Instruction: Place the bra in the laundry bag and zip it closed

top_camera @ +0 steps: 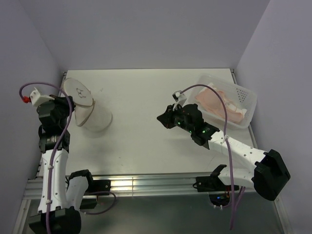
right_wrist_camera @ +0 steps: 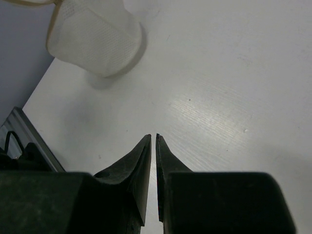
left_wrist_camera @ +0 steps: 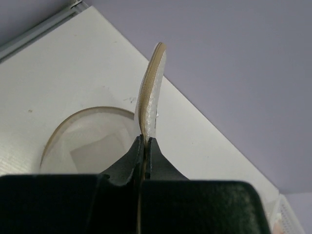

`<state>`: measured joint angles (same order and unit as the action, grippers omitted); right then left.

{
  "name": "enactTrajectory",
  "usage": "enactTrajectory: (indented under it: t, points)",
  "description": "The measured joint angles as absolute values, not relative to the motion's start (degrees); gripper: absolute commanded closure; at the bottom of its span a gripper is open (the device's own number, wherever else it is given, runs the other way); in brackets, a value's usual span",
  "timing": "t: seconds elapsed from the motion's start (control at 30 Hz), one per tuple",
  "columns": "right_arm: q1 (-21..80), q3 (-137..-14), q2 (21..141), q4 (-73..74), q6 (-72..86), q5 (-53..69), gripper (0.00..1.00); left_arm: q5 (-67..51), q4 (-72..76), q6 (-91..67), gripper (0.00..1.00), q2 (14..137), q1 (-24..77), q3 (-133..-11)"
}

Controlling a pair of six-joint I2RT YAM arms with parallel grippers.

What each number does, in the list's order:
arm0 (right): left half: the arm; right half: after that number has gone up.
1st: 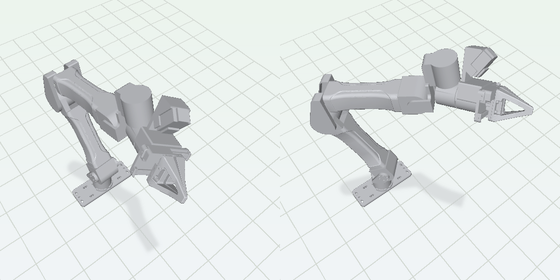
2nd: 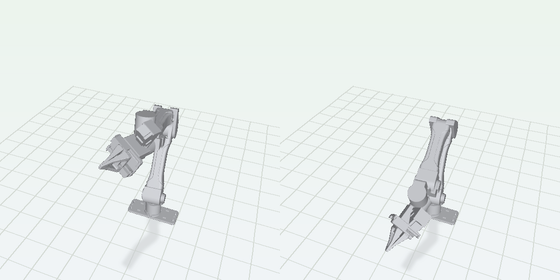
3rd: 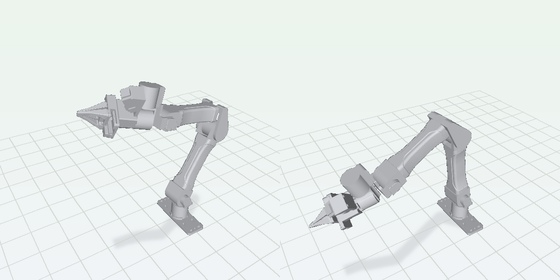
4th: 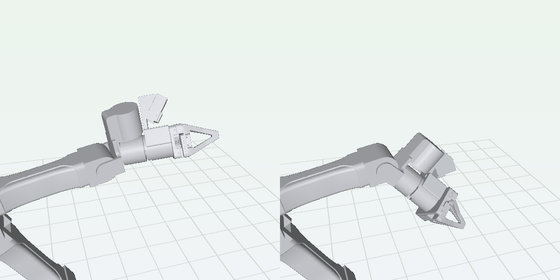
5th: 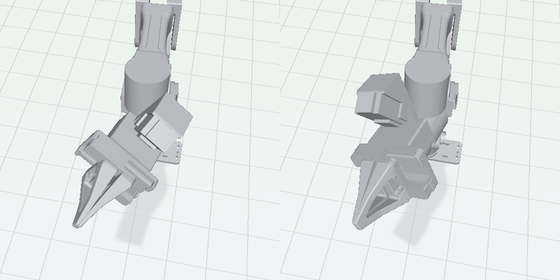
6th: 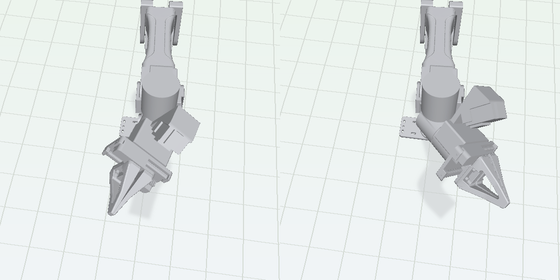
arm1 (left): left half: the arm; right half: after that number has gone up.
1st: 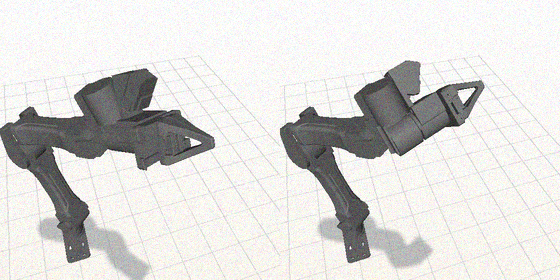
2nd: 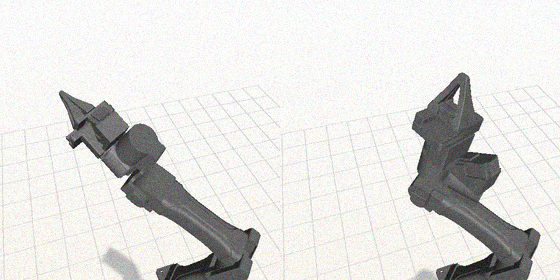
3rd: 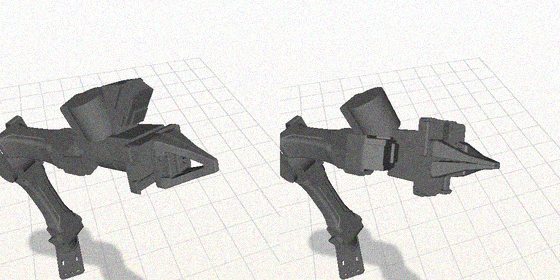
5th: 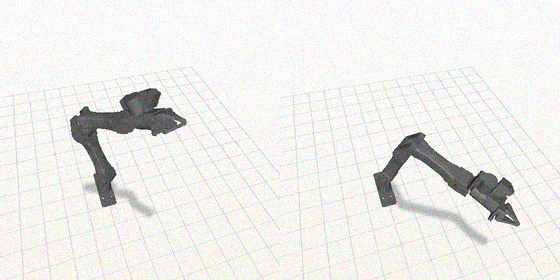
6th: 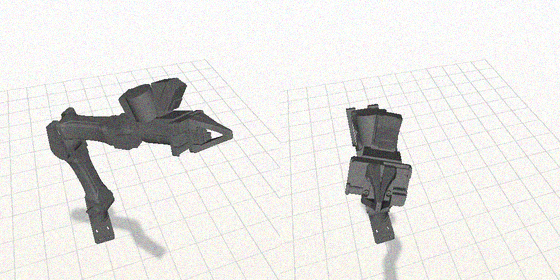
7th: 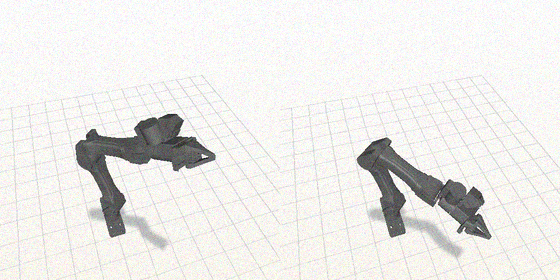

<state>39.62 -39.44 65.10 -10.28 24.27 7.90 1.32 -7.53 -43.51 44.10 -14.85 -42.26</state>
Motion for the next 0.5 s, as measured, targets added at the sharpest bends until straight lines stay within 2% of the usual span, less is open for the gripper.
enactTrajectory:
  t: [0.3, 0.5]
  points:
    - [40.3, -39.5, 66.2, -10.2, 24.1, 5.9, 0.85, 7.1, -16.3, -29.2, 1.00, 52.5, -1.9, -66.9]
    - [40.4, -39.5, 66.2, -10.2, 24.1, 5.3, 0.85, 13.0, -22.1, -23.5, 1.00, 55.3, 7.9, -70.4]
